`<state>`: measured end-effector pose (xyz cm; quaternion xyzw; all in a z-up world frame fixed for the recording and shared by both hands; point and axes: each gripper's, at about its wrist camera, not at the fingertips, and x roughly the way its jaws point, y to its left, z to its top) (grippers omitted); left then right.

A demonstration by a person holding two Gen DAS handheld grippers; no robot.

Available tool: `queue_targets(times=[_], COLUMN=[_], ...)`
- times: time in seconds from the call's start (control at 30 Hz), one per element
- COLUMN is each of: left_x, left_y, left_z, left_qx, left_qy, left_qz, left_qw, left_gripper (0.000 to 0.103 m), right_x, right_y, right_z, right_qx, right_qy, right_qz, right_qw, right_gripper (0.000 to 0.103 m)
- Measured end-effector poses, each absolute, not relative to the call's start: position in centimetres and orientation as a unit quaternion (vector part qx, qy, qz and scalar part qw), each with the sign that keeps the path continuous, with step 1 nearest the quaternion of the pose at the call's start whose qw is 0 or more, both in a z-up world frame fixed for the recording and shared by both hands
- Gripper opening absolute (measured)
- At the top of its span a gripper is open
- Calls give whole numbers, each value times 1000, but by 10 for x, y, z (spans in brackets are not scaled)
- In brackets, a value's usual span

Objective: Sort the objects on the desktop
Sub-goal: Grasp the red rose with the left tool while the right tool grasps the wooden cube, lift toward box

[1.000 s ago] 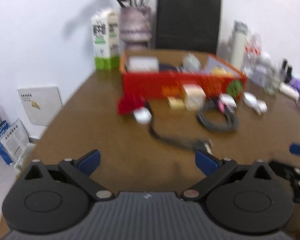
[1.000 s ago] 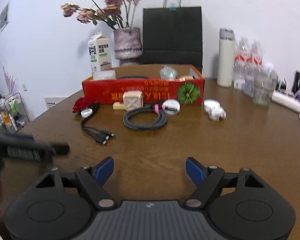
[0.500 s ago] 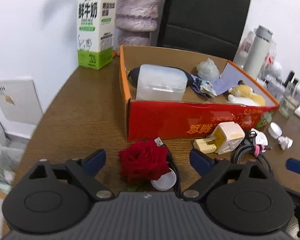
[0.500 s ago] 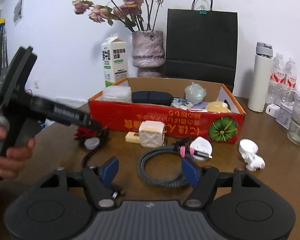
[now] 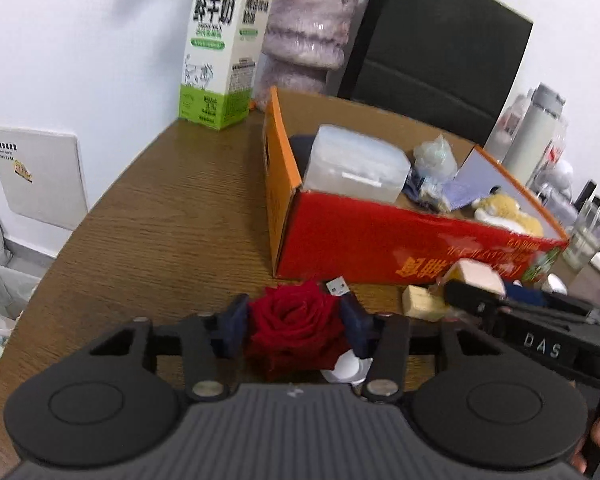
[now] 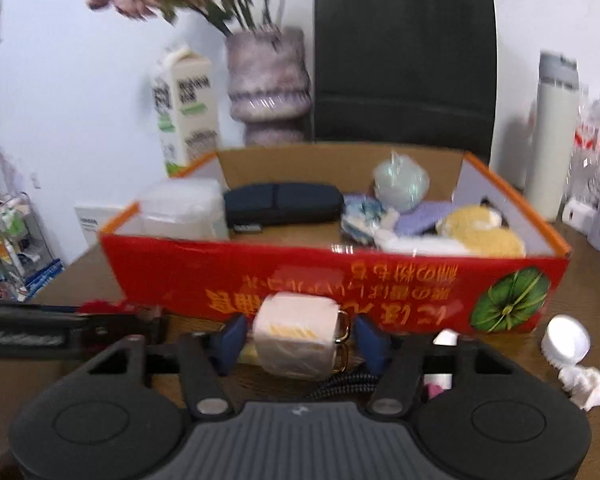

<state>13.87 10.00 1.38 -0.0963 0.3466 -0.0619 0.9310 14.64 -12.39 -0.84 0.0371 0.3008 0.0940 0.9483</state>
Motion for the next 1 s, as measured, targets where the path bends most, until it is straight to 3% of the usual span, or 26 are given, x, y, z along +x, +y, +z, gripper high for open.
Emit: queue_targets(times=[0.27,0.4,0.53,1.0], left_x=[110,47,-4,-77], left_y=[97,81,55,-19], left_z=[31,42,45,53], left_qx=[-90,-94,-88,11], left_qy=[306,278,283,292], left_qz=[-47,-27,-38,-60], left_qw=[946,956,954,954], left_gripper=[41,42,42,44], right_x=[112,63,15,-93], right_y=[-133,-150,-170,-193], right_z=[0,18,17,18], right_qx=[59,87,155,52], right_qy=[263,209,210,209], right_qz=[104,106,137,65], right_qw=[957,968,956,974], right_gripper=[51,51,51,51])
